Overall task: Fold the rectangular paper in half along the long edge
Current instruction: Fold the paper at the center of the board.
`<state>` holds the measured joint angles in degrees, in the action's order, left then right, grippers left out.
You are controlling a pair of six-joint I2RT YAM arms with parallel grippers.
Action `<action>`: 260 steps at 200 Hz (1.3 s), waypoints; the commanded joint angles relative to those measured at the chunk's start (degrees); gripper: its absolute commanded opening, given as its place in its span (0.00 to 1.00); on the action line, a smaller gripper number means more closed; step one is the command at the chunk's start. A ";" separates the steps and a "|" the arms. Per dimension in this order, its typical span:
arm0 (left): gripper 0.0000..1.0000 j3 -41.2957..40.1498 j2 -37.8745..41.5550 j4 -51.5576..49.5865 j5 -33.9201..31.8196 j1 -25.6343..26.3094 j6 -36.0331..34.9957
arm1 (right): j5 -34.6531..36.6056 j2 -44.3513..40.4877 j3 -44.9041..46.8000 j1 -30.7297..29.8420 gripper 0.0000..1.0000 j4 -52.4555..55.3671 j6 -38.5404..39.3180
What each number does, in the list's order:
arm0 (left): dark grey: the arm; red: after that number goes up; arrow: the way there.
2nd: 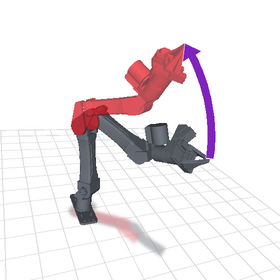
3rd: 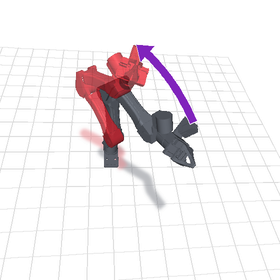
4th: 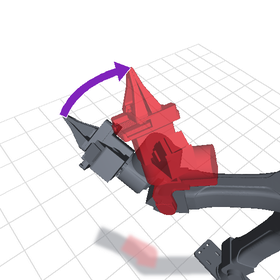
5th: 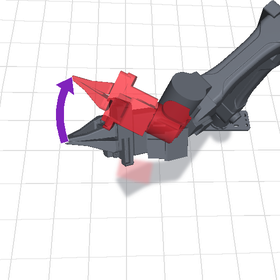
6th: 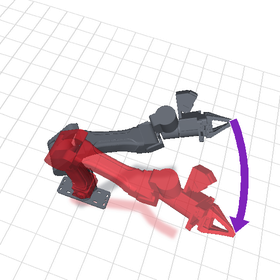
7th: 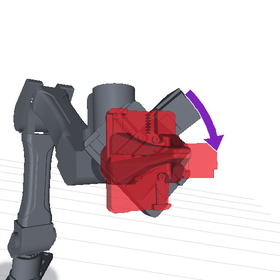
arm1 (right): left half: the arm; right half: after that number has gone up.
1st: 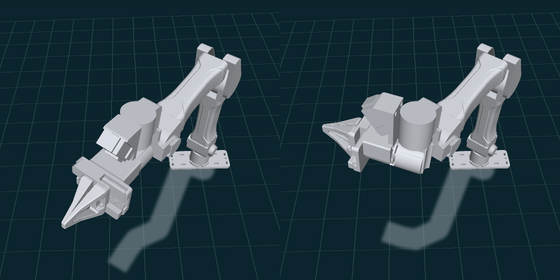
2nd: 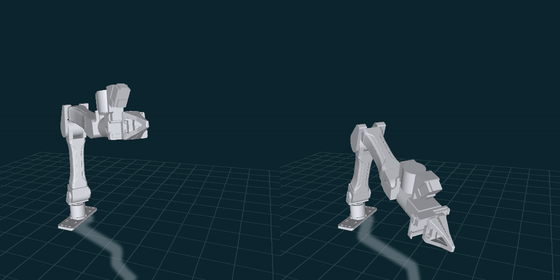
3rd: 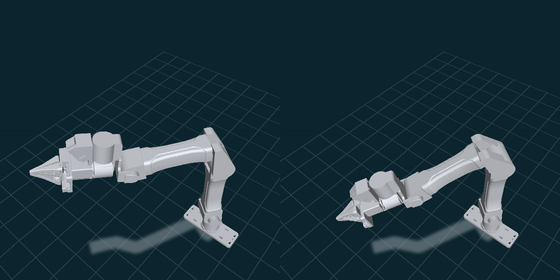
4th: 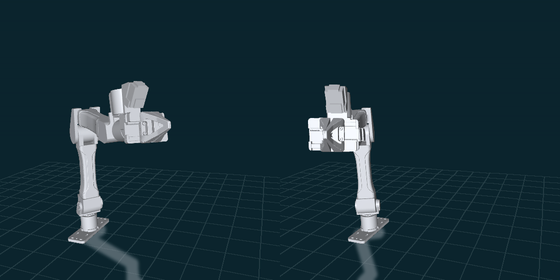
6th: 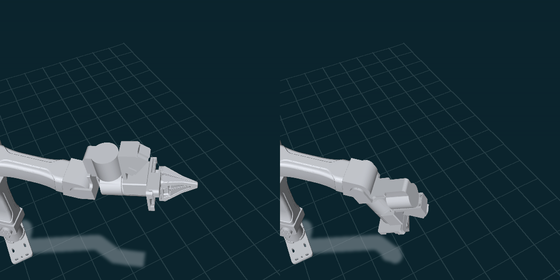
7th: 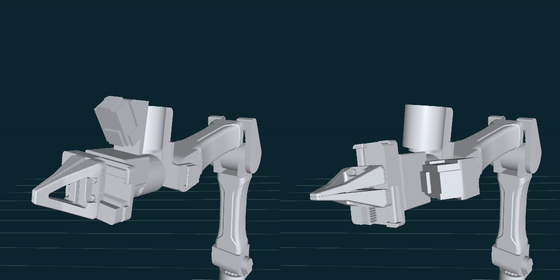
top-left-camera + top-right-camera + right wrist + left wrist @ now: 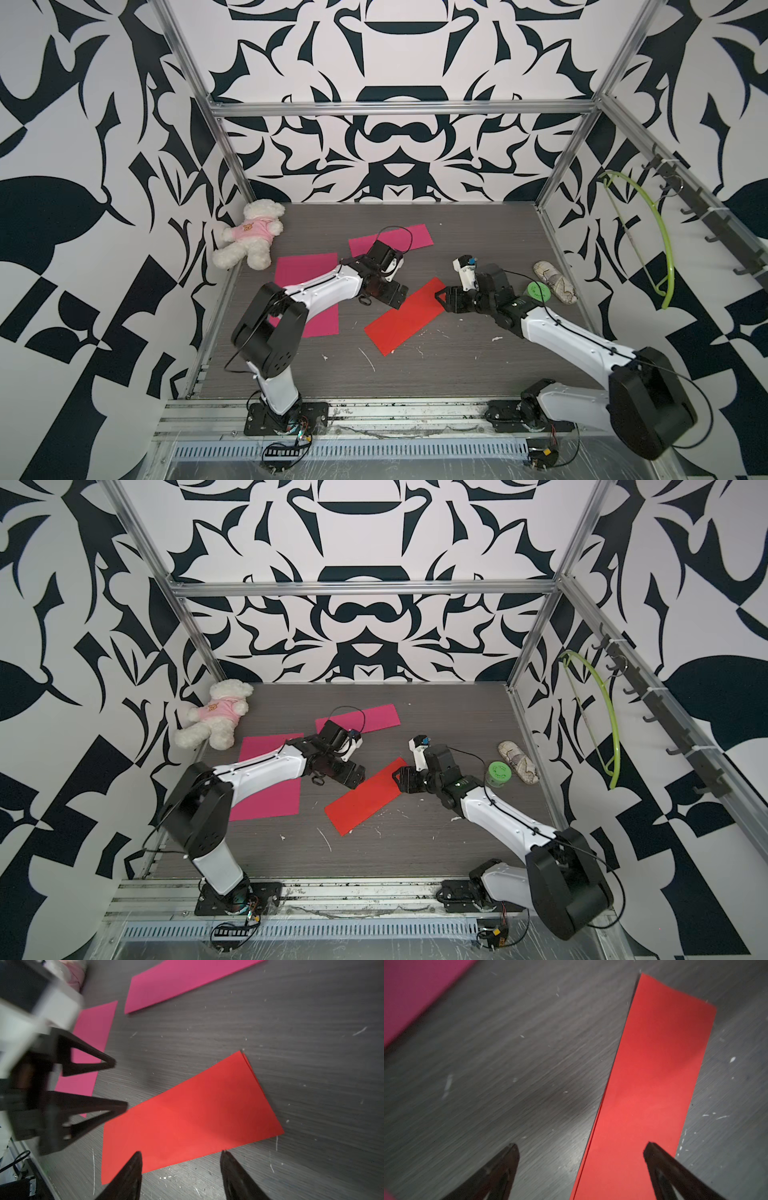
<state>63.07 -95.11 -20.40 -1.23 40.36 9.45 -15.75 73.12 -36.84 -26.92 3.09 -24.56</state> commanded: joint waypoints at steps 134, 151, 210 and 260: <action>0.99 -26.10 23.13 17.34 -28.25 24.33 40.09 | 8.74 32.34 -20.73 -9.76 0.36 1.26 -5.67; 0.99 -25.62 22.52 17.76 -26.75 24.26 40.80 | 12.82 30.66 -18.51 -9.09 0.35 1.92 -8.63; 0.95 -24.13 16.24 16.78 -18.85 21.97 46.35 | 15.82 18.63 -1.38 -9.55 0.31 -9.03 -24.48; 0.61 -18.80 6.93 18.42 -1.85 17.91 45.46 | 10.37 11.70 0.02 -9.43 0.50 -10.18 -18.01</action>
<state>39.62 -83.88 -2.04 -13.67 59.11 56.16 -3.16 89.34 -37.39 -36.10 -5.87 -44.95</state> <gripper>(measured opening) 0.702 0.410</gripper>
